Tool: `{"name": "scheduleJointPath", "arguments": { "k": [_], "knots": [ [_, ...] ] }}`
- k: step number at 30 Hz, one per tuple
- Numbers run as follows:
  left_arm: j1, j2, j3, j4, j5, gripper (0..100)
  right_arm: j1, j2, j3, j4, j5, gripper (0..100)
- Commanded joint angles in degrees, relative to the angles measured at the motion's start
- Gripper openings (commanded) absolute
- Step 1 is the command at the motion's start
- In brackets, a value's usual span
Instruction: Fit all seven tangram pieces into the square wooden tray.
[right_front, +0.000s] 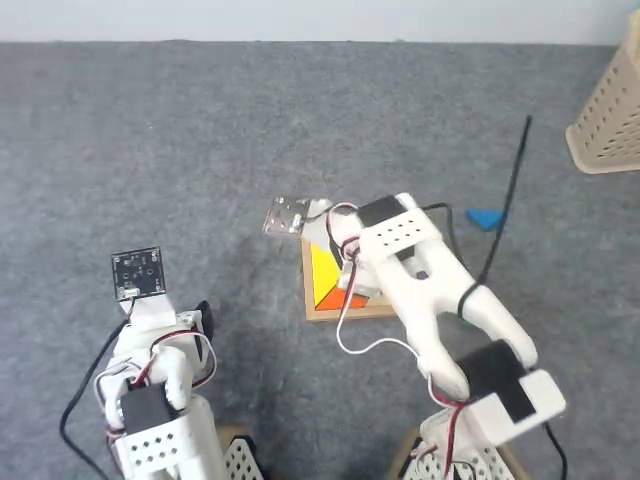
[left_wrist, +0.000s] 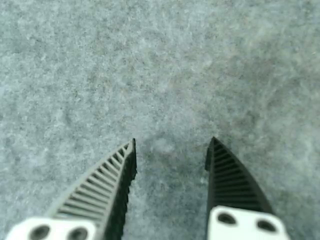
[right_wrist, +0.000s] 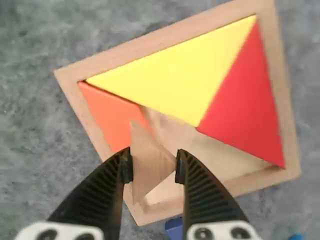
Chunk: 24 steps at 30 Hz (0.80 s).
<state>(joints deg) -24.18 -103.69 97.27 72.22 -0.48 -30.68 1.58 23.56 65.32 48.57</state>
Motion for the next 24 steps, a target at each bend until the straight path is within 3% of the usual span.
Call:
{"name": "scheduleJointPath", "arguments": {
  "k": [1,7,13,24],
  "knots": [
    [0.1,-0.8,-0.7,0.3,-0.3,22,-0.6,1.5,-2.5,0.1,3.5,2.1],
    [0.1,-0.8,-0.7,0.3,-0.3,22,-0.7,2.9,-5.5,0.1,3.8,2.3],
    [0.1,-0.8,-0.7,0.3,-0.3,22,-0.7,2.9,-7.2,0.6,3.5,12.8],
    [0.1,-0.8,-0.7,0.3,-0.3,22,-0.7,2.9,-7.1,0.7,3.5,12.5]
  ]
}}
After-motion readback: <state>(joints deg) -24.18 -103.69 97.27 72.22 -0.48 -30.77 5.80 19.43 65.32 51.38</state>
